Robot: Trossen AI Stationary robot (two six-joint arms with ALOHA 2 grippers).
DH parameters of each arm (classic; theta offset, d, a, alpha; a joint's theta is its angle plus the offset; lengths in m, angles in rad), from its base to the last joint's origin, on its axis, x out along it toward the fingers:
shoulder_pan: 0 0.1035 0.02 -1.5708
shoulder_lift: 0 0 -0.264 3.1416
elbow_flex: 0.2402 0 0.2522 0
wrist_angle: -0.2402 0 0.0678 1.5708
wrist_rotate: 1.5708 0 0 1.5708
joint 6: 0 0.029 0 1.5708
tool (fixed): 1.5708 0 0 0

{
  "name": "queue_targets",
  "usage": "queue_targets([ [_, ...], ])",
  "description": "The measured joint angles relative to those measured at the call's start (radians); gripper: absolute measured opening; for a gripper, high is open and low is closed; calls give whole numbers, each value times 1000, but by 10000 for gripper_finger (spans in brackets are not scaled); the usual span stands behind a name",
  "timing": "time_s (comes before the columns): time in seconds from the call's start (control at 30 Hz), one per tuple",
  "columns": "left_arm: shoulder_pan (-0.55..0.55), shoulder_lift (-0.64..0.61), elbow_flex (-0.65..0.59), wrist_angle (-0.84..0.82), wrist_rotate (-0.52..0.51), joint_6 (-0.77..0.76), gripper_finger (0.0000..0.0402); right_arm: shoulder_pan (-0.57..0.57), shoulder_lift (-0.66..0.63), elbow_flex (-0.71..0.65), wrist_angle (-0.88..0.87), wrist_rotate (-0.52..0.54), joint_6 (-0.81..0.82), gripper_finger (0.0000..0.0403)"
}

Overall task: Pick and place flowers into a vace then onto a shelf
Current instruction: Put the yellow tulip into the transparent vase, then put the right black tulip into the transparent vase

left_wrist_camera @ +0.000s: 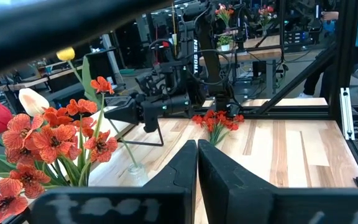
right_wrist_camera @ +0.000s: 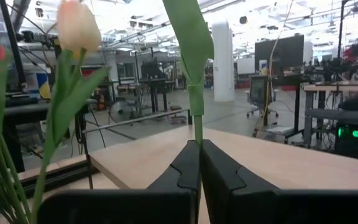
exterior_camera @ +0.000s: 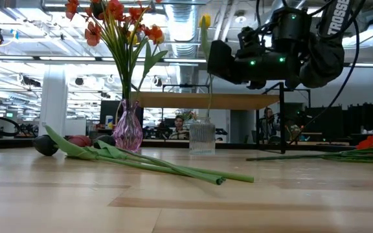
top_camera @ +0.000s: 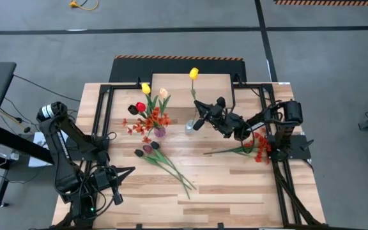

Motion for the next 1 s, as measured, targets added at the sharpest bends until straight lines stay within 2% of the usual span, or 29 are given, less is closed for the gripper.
queue_targets([
  [0.27, 0, 0, 0, 0, 0, 0, 0, -1, 0, 0, -8, -4, 5, 1],
  [0.43, 0, 0, 0, 0, 0, 0, 0, 7, 0, 0, -8, -4, 5, 17],
  [0.8, 0, 0, 0, -1, 7, 0, 0, 46, 0, 0, -4, -11, 2, 122],
  [1.0, 0, 0, 0, -1, 8, 0, 0, 100, 0, 0, -8, 28, -79, 168],
])
